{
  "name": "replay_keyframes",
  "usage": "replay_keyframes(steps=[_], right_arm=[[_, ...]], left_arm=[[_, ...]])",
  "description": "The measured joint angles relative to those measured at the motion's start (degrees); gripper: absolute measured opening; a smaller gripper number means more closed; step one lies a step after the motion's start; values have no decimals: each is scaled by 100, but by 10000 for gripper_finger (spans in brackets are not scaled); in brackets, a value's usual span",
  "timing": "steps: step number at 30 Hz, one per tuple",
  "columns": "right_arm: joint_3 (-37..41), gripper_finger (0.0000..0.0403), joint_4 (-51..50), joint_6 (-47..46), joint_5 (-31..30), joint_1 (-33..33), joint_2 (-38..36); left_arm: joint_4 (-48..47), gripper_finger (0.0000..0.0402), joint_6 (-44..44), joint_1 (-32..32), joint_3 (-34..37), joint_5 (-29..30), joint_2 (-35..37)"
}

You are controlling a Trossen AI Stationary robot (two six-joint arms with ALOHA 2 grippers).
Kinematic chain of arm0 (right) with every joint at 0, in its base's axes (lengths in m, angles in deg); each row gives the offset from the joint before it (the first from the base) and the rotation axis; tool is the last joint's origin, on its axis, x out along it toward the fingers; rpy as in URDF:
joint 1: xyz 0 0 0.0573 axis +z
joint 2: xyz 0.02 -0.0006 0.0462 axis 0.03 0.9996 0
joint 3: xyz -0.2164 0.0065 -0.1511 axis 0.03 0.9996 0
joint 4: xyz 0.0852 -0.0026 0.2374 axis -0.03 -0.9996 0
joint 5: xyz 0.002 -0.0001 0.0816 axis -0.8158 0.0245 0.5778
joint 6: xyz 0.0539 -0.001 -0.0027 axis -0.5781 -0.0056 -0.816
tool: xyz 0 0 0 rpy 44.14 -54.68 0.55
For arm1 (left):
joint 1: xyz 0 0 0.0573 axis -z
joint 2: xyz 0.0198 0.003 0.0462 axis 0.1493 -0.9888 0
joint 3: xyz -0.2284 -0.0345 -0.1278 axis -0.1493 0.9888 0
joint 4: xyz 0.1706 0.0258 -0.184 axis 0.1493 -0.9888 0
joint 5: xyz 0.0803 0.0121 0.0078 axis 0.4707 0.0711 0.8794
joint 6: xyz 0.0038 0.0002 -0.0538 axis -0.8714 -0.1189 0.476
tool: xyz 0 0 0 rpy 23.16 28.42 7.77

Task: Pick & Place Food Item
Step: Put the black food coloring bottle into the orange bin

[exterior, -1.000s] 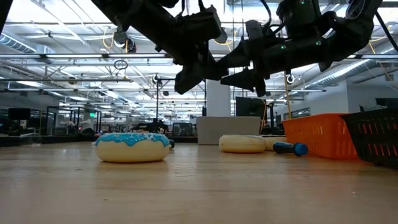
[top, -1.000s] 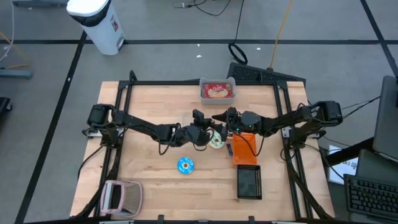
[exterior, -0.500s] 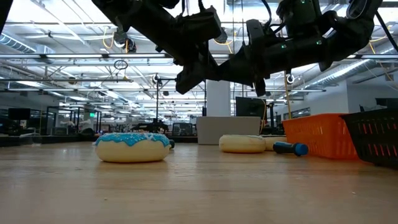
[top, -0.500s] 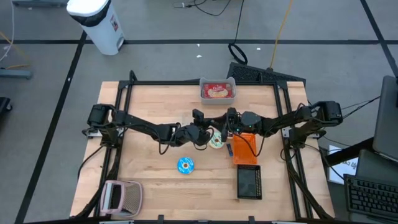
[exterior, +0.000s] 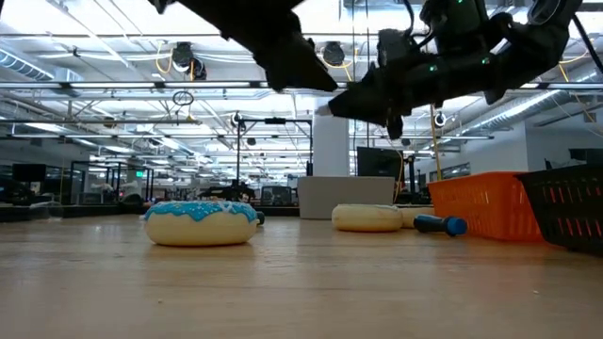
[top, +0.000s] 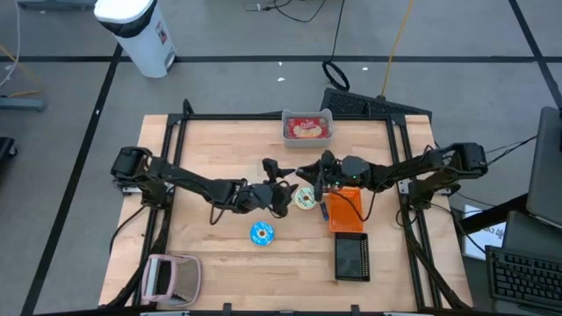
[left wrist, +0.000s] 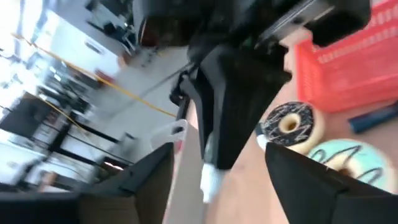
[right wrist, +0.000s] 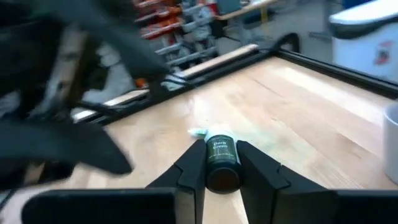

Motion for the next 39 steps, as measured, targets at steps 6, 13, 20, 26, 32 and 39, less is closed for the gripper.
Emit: replay_keyframes(steps=[6,13,20,26,32,39], right_arm=[[0,51,-1663,465,612,248,-1128],[0,51,-4436,644,612,936,-2674],[0,51,-6281,1,443,1546,-3539],[1,52,-7232,-234,445,1728,-3551],[2,53,-7395,66,451,1738,-3379],[2,68,-7417,226,454,1738,-3249]], left_arm=[[-1548,280,1602,-272,-2,-796,475],[-997,250,2427,-743,875,-1453,532],[1792,217,2915,-877,2201,-1526,532],[3106,197,3330,-875,2747,-1498,534],[3174,187,3482,-830,2698,-1487,534],[3185,186,3528,-819,2586,-1601,534]])
